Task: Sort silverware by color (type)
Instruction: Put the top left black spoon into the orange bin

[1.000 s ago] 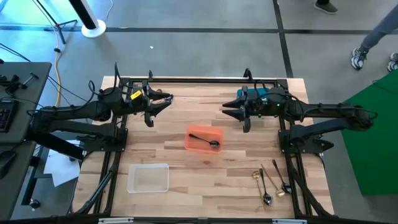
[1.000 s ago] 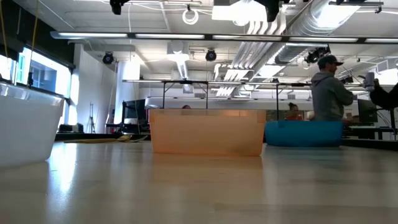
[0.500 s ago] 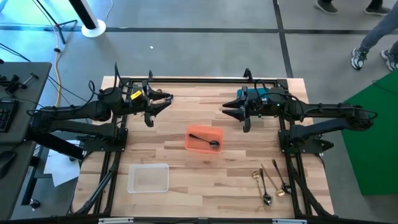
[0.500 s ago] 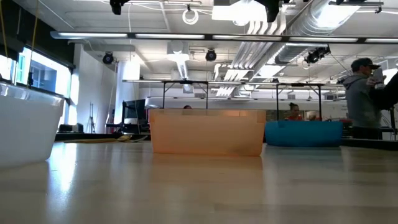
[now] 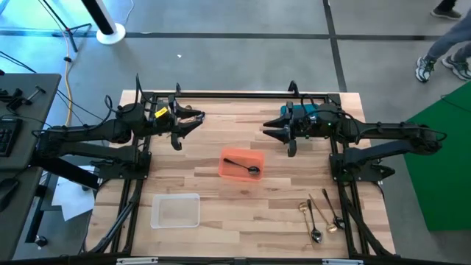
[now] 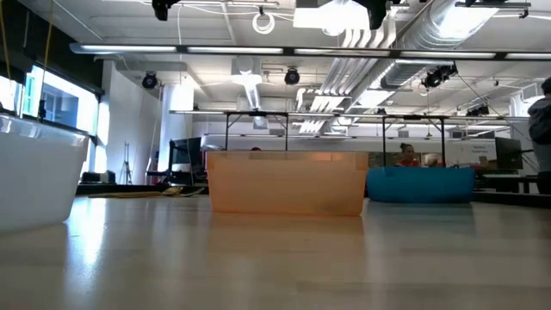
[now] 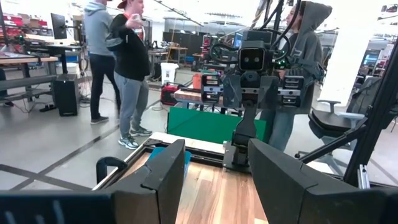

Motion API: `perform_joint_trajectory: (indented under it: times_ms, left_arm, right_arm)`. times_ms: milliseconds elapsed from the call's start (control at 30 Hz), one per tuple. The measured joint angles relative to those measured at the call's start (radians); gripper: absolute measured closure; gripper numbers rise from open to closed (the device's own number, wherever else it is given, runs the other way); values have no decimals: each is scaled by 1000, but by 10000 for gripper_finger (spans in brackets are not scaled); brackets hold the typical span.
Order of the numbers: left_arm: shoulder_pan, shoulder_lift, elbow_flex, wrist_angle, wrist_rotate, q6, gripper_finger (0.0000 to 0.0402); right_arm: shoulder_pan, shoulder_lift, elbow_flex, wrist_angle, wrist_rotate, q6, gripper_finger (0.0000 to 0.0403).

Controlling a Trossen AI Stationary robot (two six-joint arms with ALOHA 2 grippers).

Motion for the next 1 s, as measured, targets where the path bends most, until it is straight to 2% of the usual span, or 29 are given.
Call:
perform_joint_trajectory:
  times_ms: [100,200,300,500,633,800,1000]
  left_arm:
    - [0,0,0,0,-4,-32,236]
    - [24,30,23,-35,-79,-153,236]
    - [96,89,104,-219,-125,-206,236]
    - [330,302,269,-699,-121,-228,236]
    - [452,443,275,-855,-13,-204,236]
    - [535,610,275,-921,18,-117,236]
    - [592,760,275,-920,62,-115,236]
  right_arm:
    - [0,0,0,0,0,0,295]
    - [0,0,0,0,0,0,295]
    - [0,0,0,0,22,0,295]
    - [-1,0,0,0,60,0,295]
    - [0,0,0,0,60,0,295]
    - [0,0,0,-1,97,35,295]
    - [0,0,0,-3,123,37,295]
